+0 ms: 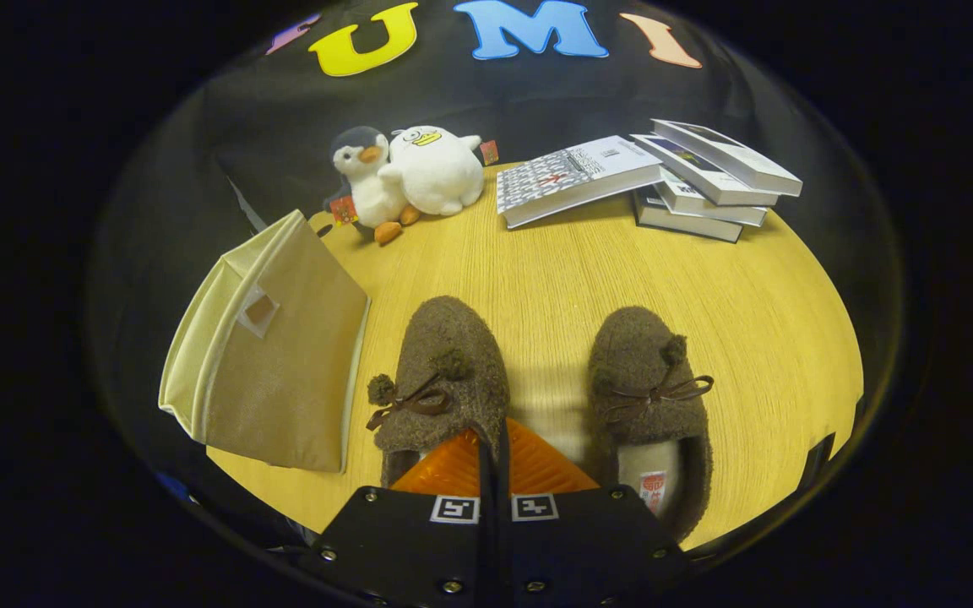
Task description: Open the storage box then place both shoes into the box .Put the left shoe in first, then the right shoe, with the right side of both shoes facing outward in a uniform manner.
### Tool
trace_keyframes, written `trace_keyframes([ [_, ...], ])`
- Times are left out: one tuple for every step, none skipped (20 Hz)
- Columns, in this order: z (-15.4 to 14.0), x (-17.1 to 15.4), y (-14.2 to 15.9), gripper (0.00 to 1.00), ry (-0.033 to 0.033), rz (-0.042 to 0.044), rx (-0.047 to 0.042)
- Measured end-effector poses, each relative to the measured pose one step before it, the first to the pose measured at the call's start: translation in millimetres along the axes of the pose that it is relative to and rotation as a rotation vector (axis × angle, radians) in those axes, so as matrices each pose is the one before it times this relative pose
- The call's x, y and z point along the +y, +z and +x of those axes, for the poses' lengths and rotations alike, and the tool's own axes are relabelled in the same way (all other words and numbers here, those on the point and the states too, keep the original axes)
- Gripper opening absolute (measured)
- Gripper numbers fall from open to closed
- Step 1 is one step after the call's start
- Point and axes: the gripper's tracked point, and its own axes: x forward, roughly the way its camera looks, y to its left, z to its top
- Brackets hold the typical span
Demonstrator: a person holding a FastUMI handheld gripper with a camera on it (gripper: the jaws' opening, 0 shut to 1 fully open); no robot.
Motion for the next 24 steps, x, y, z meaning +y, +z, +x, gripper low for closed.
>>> trace_keyframes([
  [-5.03,5.59,5.22,0.00,0.00420,0.00926,-0.00953],
  [-4.87,6.34,6.59,0.00,0.00746,0.00820,-0.00579],
  [-4.60,7.06,7.22,0.00,0.00747,0.00817,-0.00724],
  [-5.28,6.53,7.78,0.00,0.00637,0.01234,-0.01186],
  [-3.32,7.84,7.81,0.00,0.00908,0.00779,-0.00972],
  [-4.51,7.98,8.98,0.00,0.00799,0.00844,-0.01411],
  [-4.37,8.70,7.54,0.00,0.01214,0.00712,-0.01335],
  [-3.35,8.61,9.03,0.00,0.01093,0.00509,-0.01236],
  [-3.84,9.03,7.56,0.00,0.00892,0.00386,-0.01494],
  [-3.02,9.37,8.16,0.00,0.00764,-0.00088,-0.01178],
  [-1.40,7.01,7.41,0.00,0.00547,0.00067,-0.01422],
  [-0.88,8.18,7.49,0.00,0.00756,0.00538,-0.01556],
  [-0.23,9.86,4.23,0.00,0.01023,0.00379,-0.00810],
  [-0.42,10.92,3.88,0.00,0.01462,0.00833,-0.00425],
  [1.35,10.38,2.52,0.00,0.01461,0.00844,-0.00222],
  [2.02,10.47,2.78,0.00,0.01149,0.00883,-0.00271],
  [1.44,9.59,1.49,0.00,0.00841,0.00527,-0.00273],
  [2.56,10.31,0.75,0.00,0.00836,0.00389,-0.00280],
  [4.00,10.18,-0.84,0.00,0.00980,0.00607,-0.00250],
  [4.82,10.06,-2.17,0.00,0.01084,0.00693,0.00155],
  [5.02,9.47,-3.03,0.00,0.00847,0.00731,0.00165],
  [5.83,8.78,-3.57,0.00,0.00615,0.00557,0.00421],
  [6.24,7.18,-4.13,0.00,0.00318,0.00499,0.00281],
  [5.76,7.71,-3.85,0.00,0.00430,0.00430,0.00444],
])
